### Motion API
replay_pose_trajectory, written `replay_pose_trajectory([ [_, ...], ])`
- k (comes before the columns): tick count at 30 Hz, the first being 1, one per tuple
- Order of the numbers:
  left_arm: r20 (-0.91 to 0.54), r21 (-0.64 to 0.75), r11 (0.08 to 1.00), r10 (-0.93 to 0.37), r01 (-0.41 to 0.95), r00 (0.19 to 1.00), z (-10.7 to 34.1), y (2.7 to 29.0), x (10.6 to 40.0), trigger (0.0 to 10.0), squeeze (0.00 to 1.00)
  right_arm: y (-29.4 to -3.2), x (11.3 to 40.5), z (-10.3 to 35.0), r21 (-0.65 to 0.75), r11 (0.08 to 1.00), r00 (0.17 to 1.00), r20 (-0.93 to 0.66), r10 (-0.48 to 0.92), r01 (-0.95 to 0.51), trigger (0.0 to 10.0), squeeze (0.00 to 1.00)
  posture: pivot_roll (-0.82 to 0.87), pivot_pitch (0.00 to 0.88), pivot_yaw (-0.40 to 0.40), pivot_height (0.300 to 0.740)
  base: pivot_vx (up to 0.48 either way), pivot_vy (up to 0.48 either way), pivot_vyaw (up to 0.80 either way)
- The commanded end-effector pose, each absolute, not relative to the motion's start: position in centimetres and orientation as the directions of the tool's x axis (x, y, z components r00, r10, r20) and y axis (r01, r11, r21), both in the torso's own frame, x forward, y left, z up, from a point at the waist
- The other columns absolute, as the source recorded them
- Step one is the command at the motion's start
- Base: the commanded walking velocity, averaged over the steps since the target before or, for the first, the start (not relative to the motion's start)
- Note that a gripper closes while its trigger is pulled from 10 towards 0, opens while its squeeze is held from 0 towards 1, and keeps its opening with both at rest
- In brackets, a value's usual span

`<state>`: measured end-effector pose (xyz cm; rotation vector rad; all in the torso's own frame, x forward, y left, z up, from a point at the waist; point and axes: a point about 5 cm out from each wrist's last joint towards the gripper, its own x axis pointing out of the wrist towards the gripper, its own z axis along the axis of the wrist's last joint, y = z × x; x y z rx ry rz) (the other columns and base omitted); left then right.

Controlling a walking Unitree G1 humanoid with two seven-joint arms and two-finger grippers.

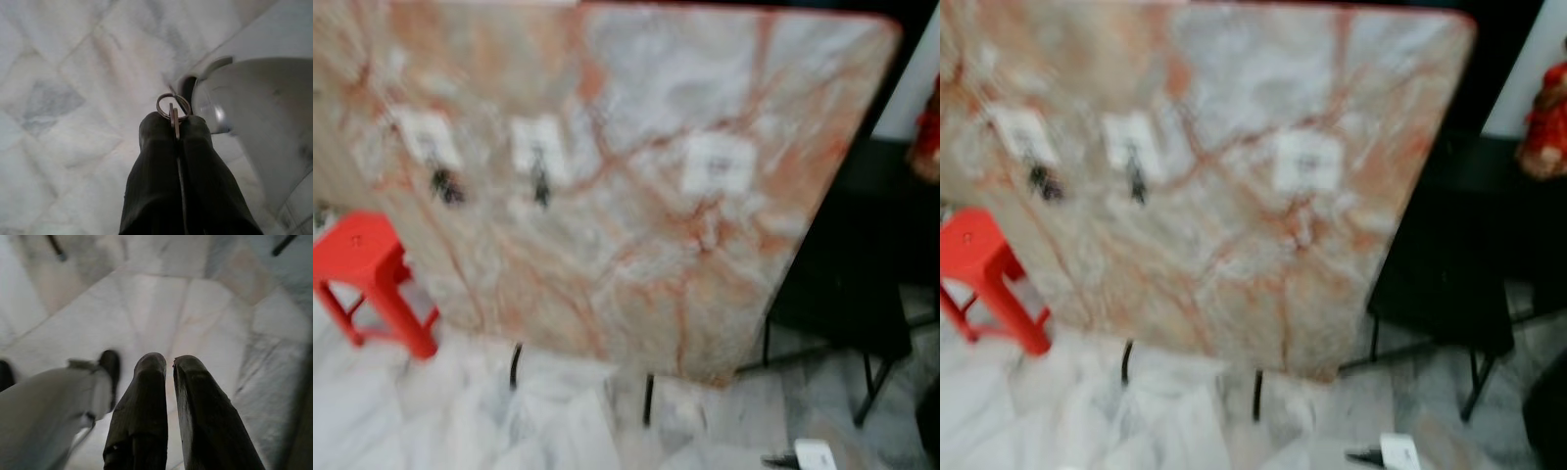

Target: Hang keys on a hook

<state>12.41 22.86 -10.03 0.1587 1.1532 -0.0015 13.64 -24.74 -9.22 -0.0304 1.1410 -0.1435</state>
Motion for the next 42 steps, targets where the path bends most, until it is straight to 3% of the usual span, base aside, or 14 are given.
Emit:
replay_pose_trajectory([
  [1,-0.92,0.135,0.988,0.095,0.08,0.381,-10.2,23.4,11.6,10.0,0.0,-24.1,14.2,-9.2,-0.077,0.992,0.425,-0.898,-0.113,0.1,10.0,0.0,0.03,0.0,-0.008,0.74,0.0,-0.469,0.0],
  [22,-0.915,0.155,0.986,0.12,0.061,0.386,-10.1,23.8,11.6,10.0,0.0,-24.0,14.3,-9.2,-0.073,0.995,0.424,-0.9,-0.096,0.069,10.0,0.0,0.02,0.0,-0.011,0.74,0.0,-0.46,0.0],
  [30,-0.886,0.144,0.986,0.168,-0.087,0.432,-9.5,24.7,12.7,10.0,0.0,-23.9,14.3,-9.2,-0.076,0.995,0.422,-0.901,-0.094,0.06,10.0,0.0,0.02,0.0,-0.002,0.74,0.0,0.0,0.0],
  [32,-0.849,0.147,0.972,0.218,-0.181,0.481,-8.8,25.6,13.9,10.0,0.0,-23.9,14.2,-9.2,-0.079,0.995,0.418,-0.903,-0.094,0.053,10.0,0.0,0.02,0.0,-0.004,0.74,0.0,0.0,0.0],
  [36,-0.805,0.17,0.968,0.243,-0.182,0.541,-7.8,26.2,15.7,10.0,0.0,-23.9,14.1,-9.3,-0.08,0.995,0.416,-0.904,-0.094,0.05,10.0,0.0,0.02,0.0,-0.004,0.74,0.0,0.0,0.0],
  [42,-0.59,0.194,0.957,0.291,-0.218,0.753,-3.9,26.5,22.0,10.0,0.0,-24.2,13.9,-9.2,-0.087,0.995,0.414,-0.905,-0.096,0.04,10.0,0.0,0.02,0.0,-0.01,0.74,0.0,0.0,0.0],
])
